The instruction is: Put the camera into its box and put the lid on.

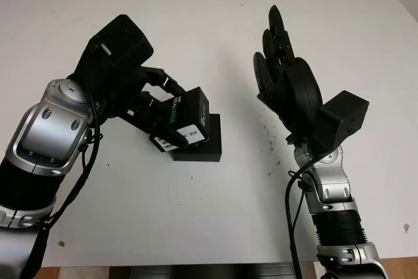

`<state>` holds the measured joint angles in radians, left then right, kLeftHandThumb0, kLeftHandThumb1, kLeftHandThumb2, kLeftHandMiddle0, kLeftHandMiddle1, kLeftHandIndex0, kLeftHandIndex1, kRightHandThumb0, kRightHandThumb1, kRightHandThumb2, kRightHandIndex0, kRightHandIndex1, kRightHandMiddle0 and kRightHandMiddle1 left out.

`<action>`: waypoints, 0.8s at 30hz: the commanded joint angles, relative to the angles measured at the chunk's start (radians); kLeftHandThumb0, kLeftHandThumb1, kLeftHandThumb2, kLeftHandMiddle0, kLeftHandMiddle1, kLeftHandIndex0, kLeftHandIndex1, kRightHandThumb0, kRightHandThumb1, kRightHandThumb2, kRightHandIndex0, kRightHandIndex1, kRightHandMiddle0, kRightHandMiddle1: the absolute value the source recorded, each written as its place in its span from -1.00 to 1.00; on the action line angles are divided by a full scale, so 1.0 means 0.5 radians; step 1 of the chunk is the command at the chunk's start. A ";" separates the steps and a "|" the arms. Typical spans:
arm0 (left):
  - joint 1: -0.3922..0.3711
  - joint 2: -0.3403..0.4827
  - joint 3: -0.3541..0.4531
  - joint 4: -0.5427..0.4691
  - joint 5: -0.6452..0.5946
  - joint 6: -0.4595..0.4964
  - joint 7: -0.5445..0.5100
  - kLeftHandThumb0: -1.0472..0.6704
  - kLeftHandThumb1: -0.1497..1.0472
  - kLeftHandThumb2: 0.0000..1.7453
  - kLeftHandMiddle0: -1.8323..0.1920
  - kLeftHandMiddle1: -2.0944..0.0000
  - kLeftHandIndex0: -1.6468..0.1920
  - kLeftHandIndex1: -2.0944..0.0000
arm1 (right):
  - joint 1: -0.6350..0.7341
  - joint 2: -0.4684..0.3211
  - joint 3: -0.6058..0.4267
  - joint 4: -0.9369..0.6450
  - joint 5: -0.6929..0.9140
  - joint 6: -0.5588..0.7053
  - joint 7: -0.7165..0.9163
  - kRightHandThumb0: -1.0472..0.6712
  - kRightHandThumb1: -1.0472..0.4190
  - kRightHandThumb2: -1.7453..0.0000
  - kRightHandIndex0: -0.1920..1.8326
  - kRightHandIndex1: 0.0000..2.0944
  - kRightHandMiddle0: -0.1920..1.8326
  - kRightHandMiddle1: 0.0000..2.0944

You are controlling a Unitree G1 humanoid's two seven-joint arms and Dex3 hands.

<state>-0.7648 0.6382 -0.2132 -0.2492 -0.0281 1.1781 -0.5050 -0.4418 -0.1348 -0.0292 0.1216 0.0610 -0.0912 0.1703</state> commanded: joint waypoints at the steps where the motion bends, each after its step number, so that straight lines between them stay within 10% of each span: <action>1: 0.019 0.003 -0.007 -0.007 0.004 -0.024 0.013 -0.01 0.82 -0.94 0.51 -0.50 0.44 -0.46 | 0.020 0.009 -0.006 -0.019 0.005 -0.008 -0.007 -0.68 -1.00 0.33 -1.00 -1.00 -1.00 -1.00; 24: 0.077 -0.066 -0.039 0.000 -0.011 -0.128 0.041 0.01 0.85 -0.94 0.49 -0.48 0.47 -0.49 | 0.020 0.041 -0.002 -0.011 -0.004 -0.023 -0.035 -0.66 -1.00 0.33 -1.00 -1.00 -1.00 -1.00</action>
<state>-0.7368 0.6044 -0.2245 -0.2452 -0.0305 1.1200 -0.4791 -0.4391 -0.1179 -0.0284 0.1216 0.0594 -0.0920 0.1563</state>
